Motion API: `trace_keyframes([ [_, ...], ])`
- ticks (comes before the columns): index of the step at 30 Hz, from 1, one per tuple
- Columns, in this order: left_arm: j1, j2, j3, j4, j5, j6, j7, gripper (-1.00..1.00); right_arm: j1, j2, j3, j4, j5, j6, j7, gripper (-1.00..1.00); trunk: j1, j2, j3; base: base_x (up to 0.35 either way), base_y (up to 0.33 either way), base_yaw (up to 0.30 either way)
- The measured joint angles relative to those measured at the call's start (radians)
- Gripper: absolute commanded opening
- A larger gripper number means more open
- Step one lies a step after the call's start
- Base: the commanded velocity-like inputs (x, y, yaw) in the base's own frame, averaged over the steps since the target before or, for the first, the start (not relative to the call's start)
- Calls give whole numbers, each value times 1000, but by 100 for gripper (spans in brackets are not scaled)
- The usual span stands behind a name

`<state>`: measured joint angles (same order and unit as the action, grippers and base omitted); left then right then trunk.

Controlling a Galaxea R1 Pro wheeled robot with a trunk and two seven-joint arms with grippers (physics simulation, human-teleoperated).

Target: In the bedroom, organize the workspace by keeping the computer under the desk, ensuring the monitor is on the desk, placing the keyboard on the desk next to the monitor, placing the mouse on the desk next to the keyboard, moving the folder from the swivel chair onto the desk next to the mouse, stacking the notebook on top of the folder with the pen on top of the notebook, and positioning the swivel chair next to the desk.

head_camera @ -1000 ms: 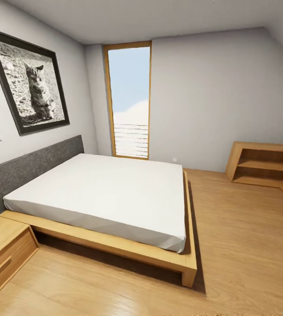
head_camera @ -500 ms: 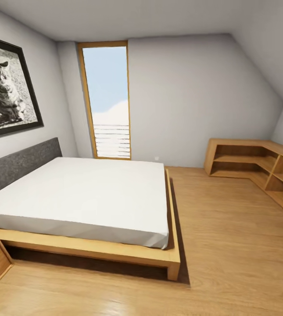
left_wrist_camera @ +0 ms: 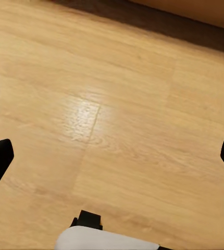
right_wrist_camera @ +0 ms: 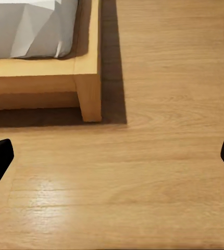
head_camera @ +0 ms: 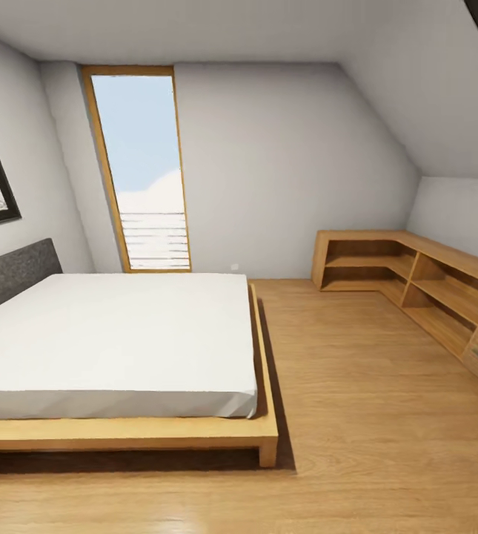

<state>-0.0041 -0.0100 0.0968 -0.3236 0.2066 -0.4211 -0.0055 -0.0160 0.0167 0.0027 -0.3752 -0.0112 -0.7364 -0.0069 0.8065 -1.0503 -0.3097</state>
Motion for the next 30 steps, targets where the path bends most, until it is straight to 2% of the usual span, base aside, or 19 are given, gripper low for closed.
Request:
trace_keyframes([
  [7, 0, 0, 0, 0, 0, 0, 0, 100, 0, 0, 0, 0, 0, 0, 0, 100, 0, 0, 0, 0, 25, -290],
  [19, 0, 0, 0, 0, 0, 0, 0, 100, 0, -1, 0, 0, 0, 2, 1, 100, 0, 0, 0, 0, 222, -293],
  [30, 0, 0, 0, 0, 0, 0, 0, 100, 0, -1, 0, 0, 1, 0, 1, 100, 0, 0, 0, 0, 28, -299],
])
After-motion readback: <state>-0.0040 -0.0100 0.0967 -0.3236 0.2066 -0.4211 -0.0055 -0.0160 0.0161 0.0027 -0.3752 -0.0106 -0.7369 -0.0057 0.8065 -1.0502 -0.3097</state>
